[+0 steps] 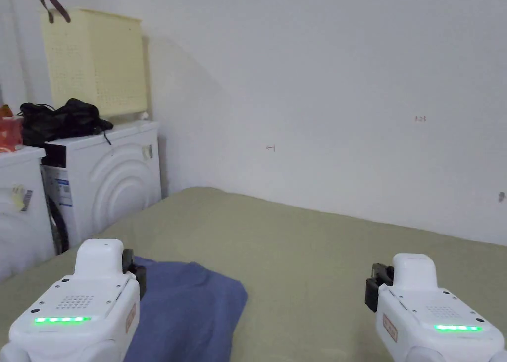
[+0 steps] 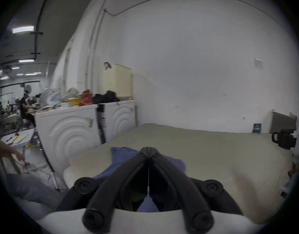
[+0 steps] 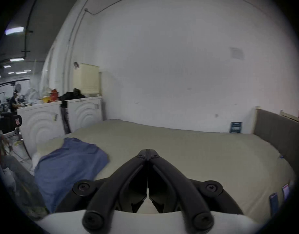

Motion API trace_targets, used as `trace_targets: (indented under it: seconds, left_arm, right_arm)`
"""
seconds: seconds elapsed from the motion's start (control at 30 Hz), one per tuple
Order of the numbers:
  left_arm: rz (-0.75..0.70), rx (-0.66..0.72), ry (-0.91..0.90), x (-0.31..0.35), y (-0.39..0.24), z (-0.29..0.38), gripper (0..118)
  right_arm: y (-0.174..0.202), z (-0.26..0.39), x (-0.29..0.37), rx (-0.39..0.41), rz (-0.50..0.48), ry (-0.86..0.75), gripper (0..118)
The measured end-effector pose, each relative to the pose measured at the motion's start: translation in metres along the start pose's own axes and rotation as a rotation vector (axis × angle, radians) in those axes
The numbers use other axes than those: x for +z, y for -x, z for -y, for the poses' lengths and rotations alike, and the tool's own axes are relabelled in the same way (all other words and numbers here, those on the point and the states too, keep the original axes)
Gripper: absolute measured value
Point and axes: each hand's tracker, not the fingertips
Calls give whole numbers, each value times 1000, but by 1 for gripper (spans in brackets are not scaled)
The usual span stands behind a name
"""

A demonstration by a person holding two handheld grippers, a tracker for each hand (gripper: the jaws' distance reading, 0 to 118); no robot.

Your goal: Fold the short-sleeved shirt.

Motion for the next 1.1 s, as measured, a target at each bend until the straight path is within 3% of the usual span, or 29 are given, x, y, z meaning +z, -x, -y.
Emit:
trace_targets:
  seconds: [0.2,0.47,0.63,0.83,1.0,1.1]
  left_arm:
    - [-99,28,41,26,59,22,0]
    - [-109,40,115,10,76,34,0]
    - [-36,-6,199,-55,58,22,0]
    - [154,-80,368,-184,12,-16,0]
    - [328,-101,737,-298,-29,-23,0]
    - [407,-66,1162,-349,-53,1,0]
  right_arm:
    - [72,9,-23,27,-177,29,1]
    - [71,23,-41,-13,-159,78,1]
    - [59,31,-58,20,-121,72,1]
    - [57,42,-96,42,-105,97,1]
    - [56,60,-122,67,-122,132,1]
    - [54,79,-137,63,-134,193,1]
